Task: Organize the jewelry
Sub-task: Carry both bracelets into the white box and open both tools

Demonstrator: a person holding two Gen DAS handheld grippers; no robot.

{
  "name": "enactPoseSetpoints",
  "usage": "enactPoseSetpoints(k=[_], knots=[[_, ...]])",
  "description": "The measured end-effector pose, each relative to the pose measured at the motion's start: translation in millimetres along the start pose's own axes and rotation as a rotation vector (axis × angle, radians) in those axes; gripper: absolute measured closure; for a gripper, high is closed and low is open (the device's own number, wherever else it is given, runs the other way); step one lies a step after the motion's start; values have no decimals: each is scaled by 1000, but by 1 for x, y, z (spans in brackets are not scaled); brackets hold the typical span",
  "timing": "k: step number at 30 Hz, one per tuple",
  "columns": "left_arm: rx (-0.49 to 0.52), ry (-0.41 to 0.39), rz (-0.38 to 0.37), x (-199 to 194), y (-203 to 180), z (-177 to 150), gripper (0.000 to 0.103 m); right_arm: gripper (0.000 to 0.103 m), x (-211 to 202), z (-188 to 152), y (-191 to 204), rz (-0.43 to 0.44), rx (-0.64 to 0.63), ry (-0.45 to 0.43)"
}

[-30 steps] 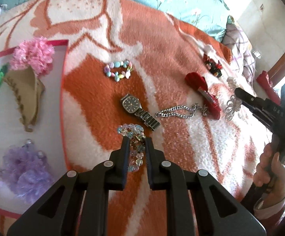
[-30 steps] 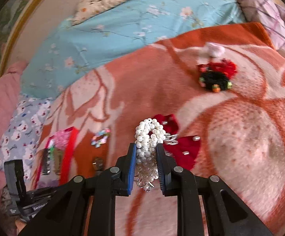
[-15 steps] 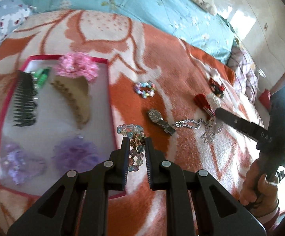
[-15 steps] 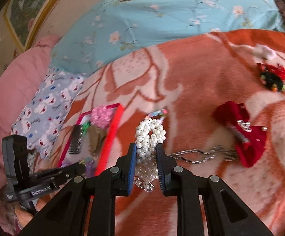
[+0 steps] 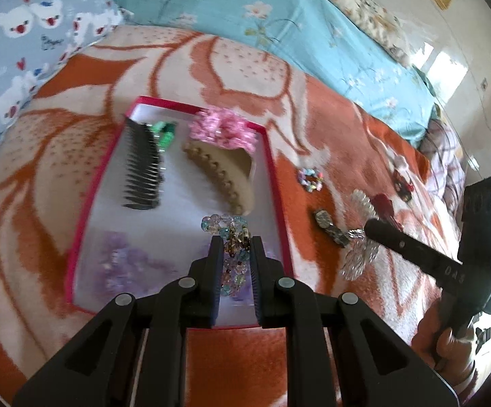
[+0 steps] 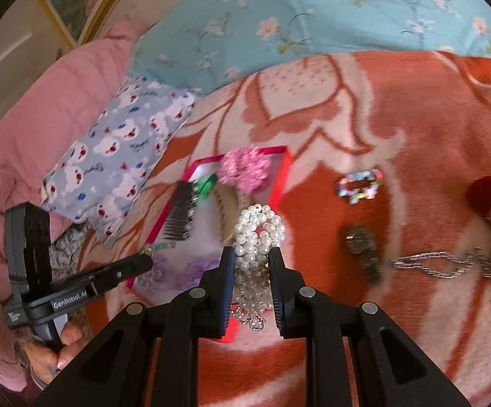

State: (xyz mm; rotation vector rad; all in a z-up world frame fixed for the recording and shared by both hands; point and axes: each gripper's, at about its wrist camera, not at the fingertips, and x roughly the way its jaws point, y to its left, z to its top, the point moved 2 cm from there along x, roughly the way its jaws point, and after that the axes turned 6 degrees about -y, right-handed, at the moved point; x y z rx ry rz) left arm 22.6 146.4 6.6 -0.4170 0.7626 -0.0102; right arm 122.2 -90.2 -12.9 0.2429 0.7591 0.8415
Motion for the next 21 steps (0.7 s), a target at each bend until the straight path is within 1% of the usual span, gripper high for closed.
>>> enactPoseSetpoints(k=[6, 10, 13, 16, 21], knots=[[-42, -23, 35, -7, 27, 4, 90, 83, 26, -6, 25, 43, -28, 42], [-69, -25, 52, -6, 43, 4, 90, 83, 46, -5, 43, 69, -50, 64], [-71, -25, 62, -1, 49, 4, 90, 83, 61, -4, 56, 84, -74, 83], [-65, -20, 85, 7, 56, 3, 90, 83, 81, -7, 66, 77, -98, 105], [-84, 13, 102, 22, 71, -4, 90, 83, 111, -18, 66, 47, -112, 162]])
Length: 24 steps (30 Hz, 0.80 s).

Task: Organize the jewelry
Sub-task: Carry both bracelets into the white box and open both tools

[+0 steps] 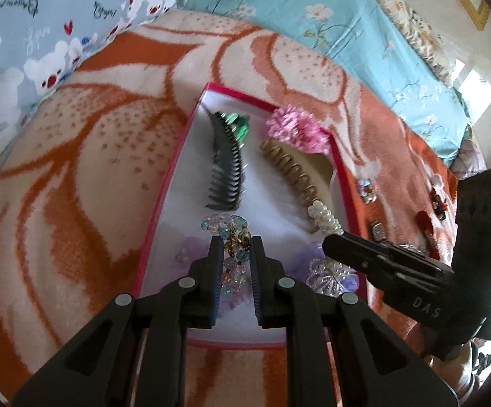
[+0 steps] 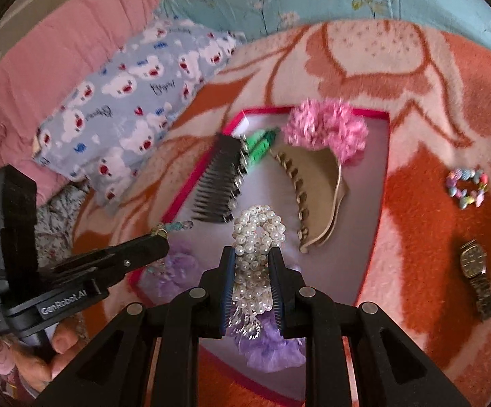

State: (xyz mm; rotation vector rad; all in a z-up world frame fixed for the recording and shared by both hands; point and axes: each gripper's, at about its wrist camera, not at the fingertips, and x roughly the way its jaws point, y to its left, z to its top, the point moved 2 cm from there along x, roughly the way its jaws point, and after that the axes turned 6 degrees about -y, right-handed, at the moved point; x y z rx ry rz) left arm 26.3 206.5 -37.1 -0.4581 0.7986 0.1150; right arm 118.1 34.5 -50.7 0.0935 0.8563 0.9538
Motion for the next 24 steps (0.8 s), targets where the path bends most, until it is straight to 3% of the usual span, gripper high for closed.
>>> enactPoseSetpoints(k=[14, 19, 20, 24], knots=[[23, 8, 26, 14, 7, -5, 90, 83, 26, -14, -10, -25, -3, 56], [20, 12, 31, 14, 7, -5, 89, 77, 27, -13, -10, -22, -1, 55], [22, 11, 32, 14, 7, -5, 89, 72, 27, -13, -10, -20, 5, 55], [23, 14, 36, 14, 6, -5, 88, 71, 24, -14, -12, -18, 17, 54]])
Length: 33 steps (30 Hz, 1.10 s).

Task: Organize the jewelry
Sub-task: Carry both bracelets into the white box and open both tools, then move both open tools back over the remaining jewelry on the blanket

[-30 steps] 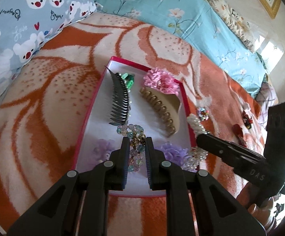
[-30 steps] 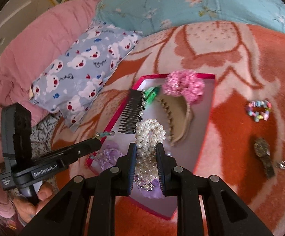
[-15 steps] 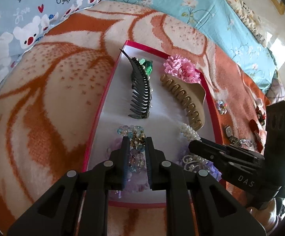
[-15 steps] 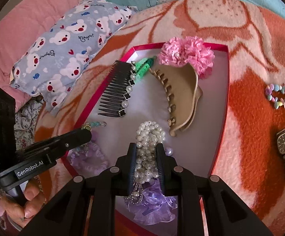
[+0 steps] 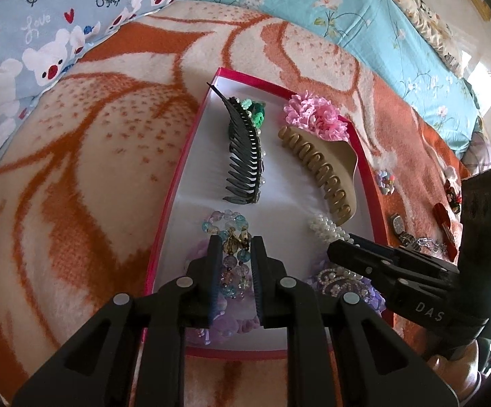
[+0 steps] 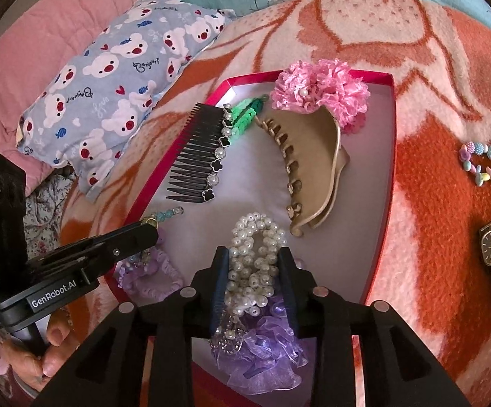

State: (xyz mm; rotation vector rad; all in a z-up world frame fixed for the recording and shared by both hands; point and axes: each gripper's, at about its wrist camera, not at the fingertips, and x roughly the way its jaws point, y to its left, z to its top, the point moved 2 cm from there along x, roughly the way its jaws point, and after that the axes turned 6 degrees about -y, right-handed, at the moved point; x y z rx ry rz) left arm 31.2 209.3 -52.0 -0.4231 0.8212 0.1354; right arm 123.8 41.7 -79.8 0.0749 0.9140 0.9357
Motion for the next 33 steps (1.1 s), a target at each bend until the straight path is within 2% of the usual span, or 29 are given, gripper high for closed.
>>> enactPoseSetpoints(k=[2, 4, 5, 6, 20, 23, 33], knots=[[0, 0, 4, 0, 0, 0, 84, 69, -3, 0, 0, 5, 7, -2], [0, -4, 19, -2, -1, 0, 71, 63, -7, 1, 0, 9, 12, -9], [-1, -6, 29, -3, 0, 0, 58, 62, -9, 2, -1, 10, 16, -14], [-5, -9, 32, -4, 1, -1, 57, 62, -13, 2, -2, 11, 22, -22], [-3, -9, 16, -15, -9, -3, 57, 60, -83, 3, -15, 17, 74, -151], [-5, -7, 5, -18, -15, -3, 57, 55, -99, 0, -25, -6, 92, -178], [73, -4, -76, -29, -64, -8, 57, 55, -142, -24, -84, -110, 186, -215]])
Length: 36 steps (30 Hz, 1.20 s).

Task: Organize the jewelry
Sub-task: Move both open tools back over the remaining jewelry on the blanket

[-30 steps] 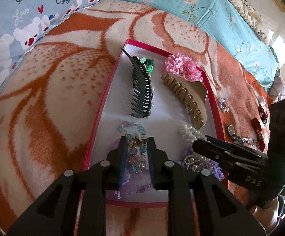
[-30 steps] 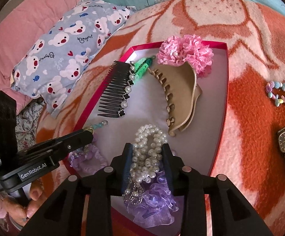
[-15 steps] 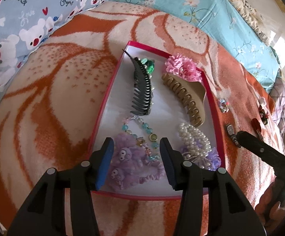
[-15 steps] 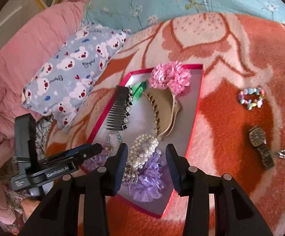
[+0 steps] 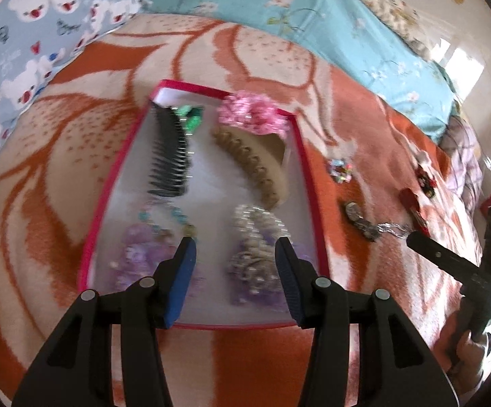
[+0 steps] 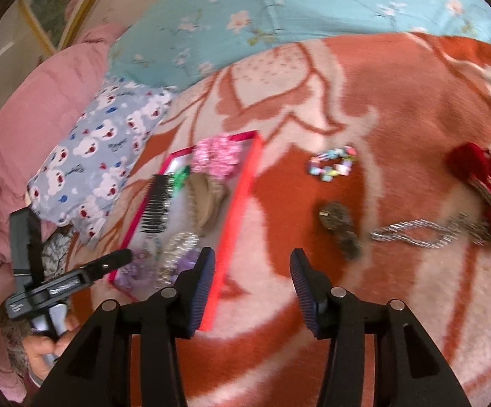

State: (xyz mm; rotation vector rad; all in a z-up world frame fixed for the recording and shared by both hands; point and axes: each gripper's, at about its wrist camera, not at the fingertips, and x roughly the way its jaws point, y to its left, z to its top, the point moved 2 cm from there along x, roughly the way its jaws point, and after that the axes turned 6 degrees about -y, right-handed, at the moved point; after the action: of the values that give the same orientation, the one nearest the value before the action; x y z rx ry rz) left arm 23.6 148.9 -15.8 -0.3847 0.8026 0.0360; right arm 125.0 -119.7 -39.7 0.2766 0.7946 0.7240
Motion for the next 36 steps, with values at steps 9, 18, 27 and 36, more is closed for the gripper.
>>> enactPoseSetpoints(k=[9, 18, 27, 36], knots=[[46, 37, -58, 4, -38, -8, 57, 50, -32, -6, -47, -73, 57, -35], [116, 72, -104, 10, -81, -16, 57, 48, -59, -16, -91, -153, 109, -59], [203, 104, -124, 27, -123, -10, 55, 40, -86, -1, -134, -223, 153, -101], [306, 115, -111, 63, -157, 23, 53, 37, -75, 34, -150, -269, 48, -52]])
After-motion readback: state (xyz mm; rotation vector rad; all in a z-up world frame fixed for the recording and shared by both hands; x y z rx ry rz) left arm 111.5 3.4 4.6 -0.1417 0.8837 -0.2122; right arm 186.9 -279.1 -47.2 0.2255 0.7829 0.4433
